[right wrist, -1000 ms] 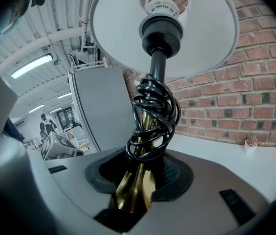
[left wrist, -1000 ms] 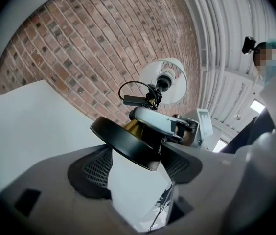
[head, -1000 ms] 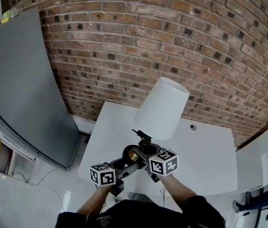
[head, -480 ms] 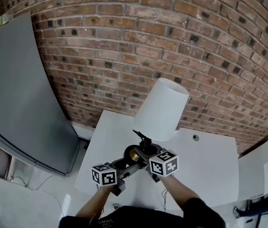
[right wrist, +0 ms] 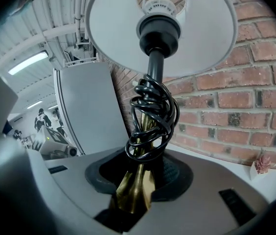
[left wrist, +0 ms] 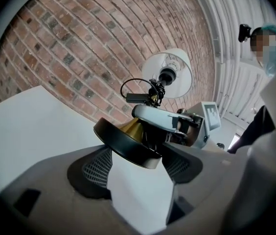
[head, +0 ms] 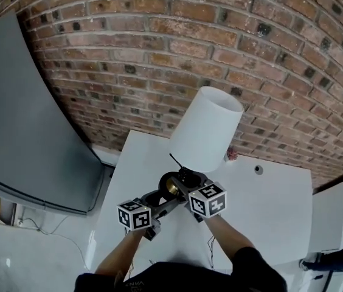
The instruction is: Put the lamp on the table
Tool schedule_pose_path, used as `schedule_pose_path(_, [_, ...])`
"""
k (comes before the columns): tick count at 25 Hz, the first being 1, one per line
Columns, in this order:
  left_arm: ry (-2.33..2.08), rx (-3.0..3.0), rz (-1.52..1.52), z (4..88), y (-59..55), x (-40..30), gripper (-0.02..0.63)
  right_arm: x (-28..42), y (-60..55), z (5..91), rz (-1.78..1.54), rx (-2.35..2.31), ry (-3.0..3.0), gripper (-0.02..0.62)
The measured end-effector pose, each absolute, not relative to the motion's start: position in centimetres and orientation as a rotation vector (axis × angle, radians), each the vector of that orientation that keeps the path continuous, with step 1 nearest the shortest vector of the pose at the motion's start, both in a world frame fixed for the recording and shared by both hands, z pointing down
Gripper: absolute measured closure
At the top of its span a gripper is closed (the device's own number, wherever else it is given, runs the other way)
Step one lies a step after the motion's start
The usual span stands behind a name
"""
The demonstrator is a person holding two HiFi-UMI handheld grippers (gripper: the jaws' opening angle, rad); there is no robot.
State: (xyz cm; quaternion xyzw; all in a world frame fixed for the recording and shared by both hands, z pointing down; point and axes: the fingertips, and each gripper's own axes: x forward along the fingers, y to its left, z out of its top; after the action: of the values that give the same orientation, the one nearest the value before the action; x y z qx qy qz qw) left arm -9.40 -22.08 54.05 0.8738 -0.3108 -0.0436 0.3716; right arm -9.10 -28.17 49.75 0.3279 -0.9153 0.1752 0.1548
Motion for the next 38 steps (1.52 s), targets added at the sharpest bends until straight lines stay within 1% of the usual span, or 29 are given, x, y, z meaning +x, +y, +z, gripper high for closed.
schedule_pose_path(6, [-0.876,2.232,-0.01,57.1,-24.0,-10.3,0.291,-9.2,-30.9,52.8,0.513,0.948,-2.606,0.468])
schedule_pose_path(8, [-0.928,2.232,0.046,58.2,-24.3,-11.1,0.329,-8.8,-31.9,53.9,0.49,0.968,-2.583,0.469])
schedule_pose_path(10, [-0.992,2.218,0.081,59.2,-24.6,-12.2,0.387,-8.3,-32.9,54.8,0.46,0.99,-2.558,0.469])
schedule_pose_path(17, [-1.161,2.157,0.128,61.3,-25.5,-15.8,0.46,-6.9,-36.0,57.9,0.421,1.057,-2.514,0.471])
schedule_pose_path(25, [-1.292,2.138,0.187,62.7,-26.7,-17.8,0.584,-5.0,-39.2,60.0,0.381,1.192,-2.499,0.471])
schedule_pose_path(28, [-1.294,2.145,0.209,63.2,-26.9,-17.6,0.601,-4.4,-40.1,60.5,0.339,1.217,-2.482,0.472])
schedule_pose_path(38, [-1.247,2.2,0.292,64.6,-27.4,-16.0,0.602,-4.0,-42.3,61.6,0.232,1.265,-2.496,0.472])
